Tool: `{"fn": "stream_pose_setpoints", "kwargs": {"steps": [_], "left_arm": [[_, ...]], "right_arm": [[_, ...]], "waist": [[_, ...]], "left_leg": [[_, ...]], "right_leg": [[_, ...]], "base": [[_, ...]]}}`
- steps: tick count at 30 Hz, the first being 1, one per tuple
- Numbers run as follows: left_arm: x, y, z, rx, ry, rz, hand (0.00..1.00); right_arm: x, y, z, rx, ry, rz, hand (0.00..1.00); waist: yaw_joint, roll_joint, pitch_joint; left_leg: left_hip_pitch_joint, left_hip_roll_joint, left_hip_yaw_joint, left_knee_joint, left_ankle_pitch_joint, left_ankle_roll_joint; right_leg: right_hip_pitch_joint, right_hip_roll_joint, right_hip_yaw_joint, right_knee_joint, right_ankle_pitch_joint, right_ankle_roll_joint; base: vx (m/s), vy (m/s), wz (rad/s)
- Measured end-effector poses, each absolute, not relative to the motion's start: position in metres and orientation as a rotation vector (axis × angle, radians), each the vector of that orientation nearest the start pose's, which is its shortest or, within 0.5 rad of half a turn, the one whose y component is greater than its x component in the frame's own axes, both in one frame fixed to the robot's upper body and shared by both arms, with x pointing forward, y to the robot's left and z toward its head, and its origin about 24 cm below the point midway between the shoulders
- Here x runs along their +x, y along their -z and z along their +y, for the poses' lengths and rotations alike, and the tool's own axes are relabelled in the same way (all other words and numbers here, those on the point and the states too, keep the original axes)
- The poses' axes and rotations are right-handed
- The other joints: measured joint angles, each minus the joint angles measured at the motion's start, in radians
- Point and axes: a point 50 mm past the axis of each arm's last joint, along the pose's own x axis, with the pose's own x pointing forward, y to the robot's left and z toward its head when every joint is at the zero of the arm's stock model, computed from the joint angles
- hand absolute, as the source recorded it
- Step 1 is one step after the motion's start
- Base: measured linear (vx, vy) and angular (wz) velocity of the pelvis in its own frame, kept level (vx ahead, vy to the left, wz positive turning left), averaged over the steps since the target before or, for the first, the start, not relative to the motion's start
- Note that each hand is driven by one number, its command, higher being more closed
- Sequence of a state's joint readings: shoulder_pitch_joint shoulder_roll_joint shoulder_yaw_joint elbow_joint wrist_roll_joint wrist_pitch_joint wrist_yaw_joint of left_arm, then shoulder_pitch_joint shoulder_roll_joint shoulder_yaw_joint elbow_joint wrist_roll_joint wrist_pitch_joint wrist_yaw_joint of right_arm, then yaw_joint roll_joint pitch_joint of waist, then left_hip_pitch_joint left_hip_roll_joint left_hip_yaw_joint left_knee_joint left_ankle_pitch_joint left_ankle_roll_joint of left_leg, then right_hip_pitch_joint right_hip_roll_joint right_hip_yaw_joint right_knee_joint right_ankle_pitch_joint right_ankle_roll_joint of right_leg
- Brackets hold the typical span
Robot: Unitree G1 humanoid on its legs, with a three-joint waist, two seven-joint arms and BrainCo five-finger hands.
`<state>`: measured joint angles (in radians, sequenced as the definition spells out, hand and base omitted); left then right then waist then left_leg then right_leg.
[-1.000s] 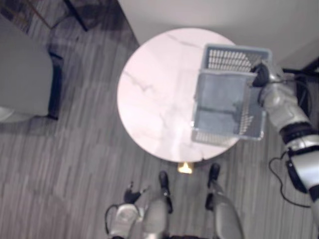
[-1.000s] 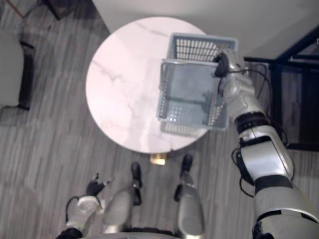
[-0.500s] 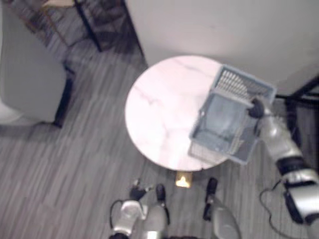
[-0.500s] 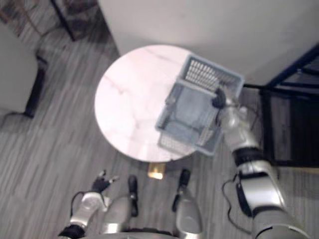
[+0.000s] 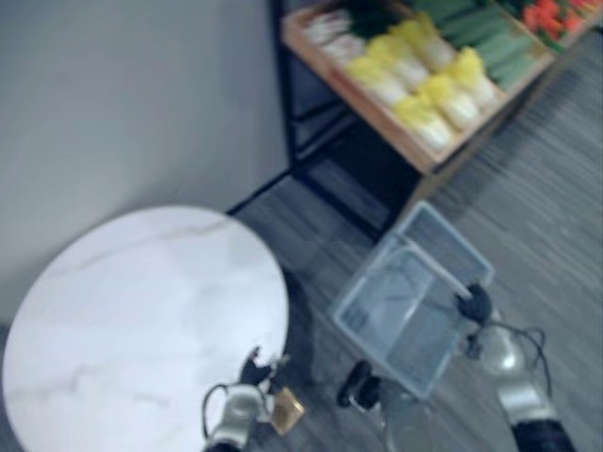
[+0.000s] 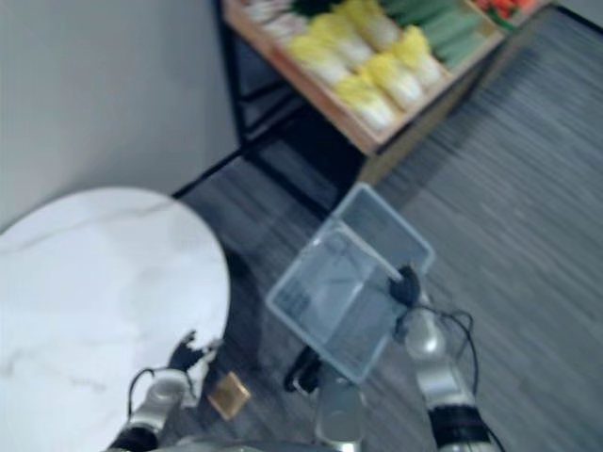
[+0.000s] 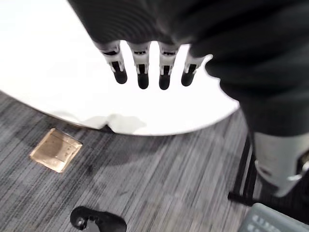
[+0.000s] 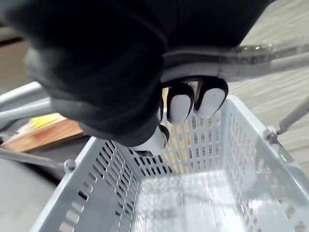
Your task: Pick vegetable in the basket
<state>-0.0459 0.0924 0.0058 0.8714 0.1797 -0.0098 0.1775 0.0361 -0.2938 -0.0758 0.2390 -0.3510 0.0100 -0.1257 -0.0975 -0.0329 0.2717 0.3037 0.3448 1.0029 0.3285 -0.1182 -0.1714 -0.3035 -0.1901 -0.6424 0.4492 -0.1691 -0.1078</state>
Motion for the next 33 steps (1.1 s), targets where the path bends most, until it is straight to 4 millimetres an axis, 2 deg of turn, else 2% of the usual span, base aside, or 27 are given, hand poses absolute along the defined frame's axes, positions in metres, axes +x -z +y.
{"fn": "stream_pose_setpoints", "kwargs": {"steps": [1,2,3,4,5,7,8,10,11,13,14,15,17,18,19,20,21,22,23,25,27,28,29,30,31,32,33], "left_arm": [[0.177,0.125,0.187,0.322,-0.124,0.814,0.00],[0.172,0.128,0.185,0.318,-0.122,0.831,0.00],[0.170,0.129,0.185,0.314,-0.123,0.838,0.00],[0.166,0.130,0.187,0.314,-0.136,0.846,0.00],[0.159,0.132,0.189,0.311,-0.152,0.858,0.00],[0.143,0.139,0.190,0.291,-0.185,0.901,0.00],[0.133,0.142,0.187,0.251,-0.219,0.925,0.00],[0.137,0.139,0.184,0.203,-0.257,0.902,0.00],[0.139,0.139,0.184,0.197,-0.263,0.896,0.00],[0.141,0.138,0.181,0.190,-0.276,0.882,0.00],[0.142,0.138,0.180,0.187,-0.275,0.880,0.00],[0.142,0.138,0.178,0.181,-0.272,0.881,0.00],[0.143,0.138,0.177,0.178,-0.267,0.880,0.00],[0.142,0.138,0.182,0.184,-0.276,0.889,0.00],[0.143,0.138,0.185,0.195,-0.274,0.890,0.00],[0.143,0.139,0.185,0.198,-0.270,0.899,0.00],[0.143,0.140,0.186,0.206,-0.266,0.903,0.00],[0.140,0.142,0.186,0.220,-0.253,0.925,0.00],[0.136,0.144,0.187,0.229,-0.246,0.944,0.00],[0.138,0.144,0.187,0.231,-0.246,0.946,0.00],[0.142,0.141,0.193,0.244,-0.256,0.935,0.00],[0.144,0.140,0.199,0.248,-0.273,0.928,0.00],[0.148,0.138,0.202,0.243,-0.287,0.921,0.00],[0.148,0.138,0.202,0.239,-0.291,0.921,0.00],[0.147,0.139,0.203,0.233,-0.301,0.928,0.00],[0.142,0.140,0.206,0.228,-0.318,0.940,0.00],[0.141,0.141,0.209,0.225,-0.330,0.943,0.00]], "right_arm": [[0.225,0.008,-0.247,-0.612,0.221,0.283,1.00],[0.212,0.019,-0.247,-0.571,0.237,0.329,1.00],[0.207,0.025,-0.244,-0.550,0.237,0.353,1.00],[0.197,0.036,-0.237,-0.518,0.226,0.395,1.00],[0.193,0.046,-0.226,-0.472,0.207,0.427,1.00],[0.187,0.065,-0.215,-0.425,0.182,0.506,1.00],[0.181,0.078,-0.213,-0.417,0.179,0.567,1.00],[0.166,0.095,-0.224,-0.425,0.215,0.675,1.00],[0.163,0.099,-0.228,-0.424,0.234,0.706,1.00],[0.149,0.112,-0.245,-0.421,0.327,0.822,1.00],[0.144,0.115,-0.250,-0.421,0.350,0.852,1.00],[0.131,0.120,-0.259,-0.418,0.388,0.908,1.00],[0.114,0.128,-0.263,-0.412,0.403,0.984,1.00],[0.104,0.134,-0.260,-0.396,0.404,1.029,1.00],[0.094,0.138,-0.257,-0.377,0.413,1.066,1.00],[0.087,0.143,-0.255,-0.362,0.413,1.102,1.00],[0.086,0.144,-0.254,-0.358,0.410,1.110,1.00],[0.082,0.146,-0.251,-0.338,0.422,1.126,1.00],[0.079,0.147,-0.252,-0.323,0.437,1.137,1.00],[0.076,0.147,-0.256,-0.313,0.464,1.148,1.00],[0.079,0.146,-0.256,-0.303,0.469,1.137,1.00],[0.086,0.145,-0.254,-0.283,0.472,1.116,1.00],[0.088,0.145,-0.255,-0.278,0.478,1.107,1.00],[0.089,0.145,-0.255,-0.275,0.482,1.107,1.00],[0.090,0.144,-0.256,-0.268,0.489,1.102,1.00],[0.086,0.145,-0.255,-0.261,0.495,1.113,1.00],[0.081,0.146,-0.256,-0.252,0.507,1.124,1.00]], "waist": [[-0.005,0.018,-0.010],[-0.005,0.033,-0.016],[-0.003,0.038,-0.018],[-0.002,0.046,-0.024],[0.017,0.045,-0.025],[0.052,0.049,-0.027],[0.061,0.053,-0.029],[0.081,0.059,-0.032],[0.084,0.059,-0.031],[0.091,0.062,-0.028],[0.093,0.066,-0.027],[0.094,0.074,-0.029],[0.104,0.070,-0.031],[0.105,0.045,-0.036],[0.096,0.030,-0.045],[0.094,0.005,-0.042],[0.093,0.003,-0.041],[0.076,-0.001,-0.039],[0.068,-0.003,-0.039],[0.068,0.008,-0.032],[0.055,0.024,-0.025],[0.044,0.025,-0.025],[0.043,0.025,-0.025],[0.044,0.024,-0.024],[0.043,0.017,-0.027],[0.044,-0.010,-0.038],[0.043,-0.011,-0.034]], "left_leg": [[-0.007,0.049,-0.025,0.127,0.028,0.041],[-0.042,0.103,-0.131,0.279,0.103,0.119],[-0.067,0.115,-0.201,0.350,0.079,0.146],[-0.136,0.064,-0.385,0.430,-0.026,0.149],[-0.201,-0.023,-0.541,0.490,-0.104,0.136],[-0.265,-0.100,-0.637,0.513,-0.178,0.150],[-0.324,-0.114,-0.682,0.504,-0.203,0.147],[-0.426,-0.158,-0.784,0.430,-0.219,0.135],[-0.453,-0.181,-0.828,0.381,-0.217,0.128],[-0.524,-0.251,-0.946,0.128,-0.172,0.077],[-0.533,-0.258,-0.953,0.069,-0.145,0.073],[-0.540,-0.264,-0.950,-0.037,-0.081,0.075],[-0.524,-0.270,-0.945,-0.060,0.010,0.104],[-0.492,-0.291,-0.926,-0.054,0.031,0.142],[-0.456,-0.307,-0.901,-0.074,0.011,0.159],[-0.401,-0.322,-0.880,-0.099,-0.019,0.167],[-0.369,-0.321,-0.875,-0.113,-0.027,0.173],[-0.300,-0.317,-0.879,-0.144,-0.041,0.176],[-0.247,-0.313,-0.882,-0.169,-0.050,0.186],[-0.148,-0.285,-0.883,-0.222,-0.056,0.188],[-0.101,-0.236,-0.886,-0.242,-0.056,0.188],[-0.092,-0.203,-0.888,-0.241,-0.055,0.187],[-0.082,-0.179,-0.886,-0.241,-0.055,0.187],[-0.074,-0.172,-0.884,-0.242,-0.056,0.185],[-0.058,-0.162,-0.881,-0.242,-0.066,0.152],[-0.032,-0.164,-0.887,-0.247,-0.097,0.100],[-0.010,-0.164,-0.904,-0.253,-0.115,0.071]], "right_leg": [[0.004,0.039,0.055,-0.023,0.000,-0.002],[0.033,0.089,0.113,-0.067,-0.006,-0.012],[0.048,0.118,0.151,-0.088,-0.006,-0.021],[0.075,0.169,0.214,-0.135,0.002,-0.035],[0.093,0.218,0.297,-0.158,0.010,-0.049],[0.138,0.286,0.422,-0.192,0.014,-0.045],[0.175,0.311,0.482,-0.219,0.023,-0.032],[0.218,0.331,0.570,-0.255,0.036,-0.011],[0.229,0.331,0.594,-0.265,0.039,-0.007],[0.279,0.325,0.689,-0.312,0.044,0.003],[0.293,0.324,0.709,-0.320,0.039,0.009],[0.322,0.324,0.739,-0.330,0.024,0.022],[0.341,0.313,0.750,-0.280,-0.049,0.048],[0.337,0.279,0.740,-0.207,-0.115,0.085],[0.330,0.253,0.735,-0.129,-0.146,0.133],[0.249,0.225,0.683,0.091,-0.145,0.210],[0.214,0.214,0.657,0.190,-0.120,0.252],[0.147,0.176,0.590,0.375,-0.084,0.304],[0.124,0.142,0.540,0.460,-0.109,0.261],[0.087,0.091,0.455,0.490,-0.150,0.192],[0.045,0.076,0.389,0.370,-0.163,0.176],[0.020,0.079,0.369,0.218,-0.150,0.183],[0.006,0.083,0.377,0.028,-0.085,0.181],[0.005,0.082,0.388,-0.078,-0.036,0.181],[0.019,0.079,0.440,-0.288,0.079,0.187],[0.047,0.059,0.499,-0.420,0.120,0.216],[0.051,0.043,0.506,-0.416,0.168,0.247]], "base": [[0.21,-0.064,-1.60],[0.21,-0.067,-1.66],[0.23,-0.083,-1.58],[0.26,-0.116,-1.71],[0.21,-0.095,-1.91],[0.19,-0.041,-2.20],[0.28,-0.002,-1.88],[0.24,0.040,-1.34],[0.24,0.091,-1.39],[0.29,0.132,-1.24],[0.31,0.147,-1.03],[0.34,0.158,-0.82],[0.39,0.187,-0.90],[0.48,0.200,-0.69],[0.58,0.219,-0.66],[0.49,0.156,-0.44],[0.55,0.162,-0.39],[0.45,0.108,-0.07],[0.44,0.080,-0.01],[0.40,0.003,-0.05],[0.47,-0.081,0.06],[0.53,-0.211,0.16],[0.55,-0.247,0.18],[0.51,-0.263,0.22],[0.54,-0.307,0.38],[0.56,-0.331,0.52],[0.57,-0.350,0.63]]}}
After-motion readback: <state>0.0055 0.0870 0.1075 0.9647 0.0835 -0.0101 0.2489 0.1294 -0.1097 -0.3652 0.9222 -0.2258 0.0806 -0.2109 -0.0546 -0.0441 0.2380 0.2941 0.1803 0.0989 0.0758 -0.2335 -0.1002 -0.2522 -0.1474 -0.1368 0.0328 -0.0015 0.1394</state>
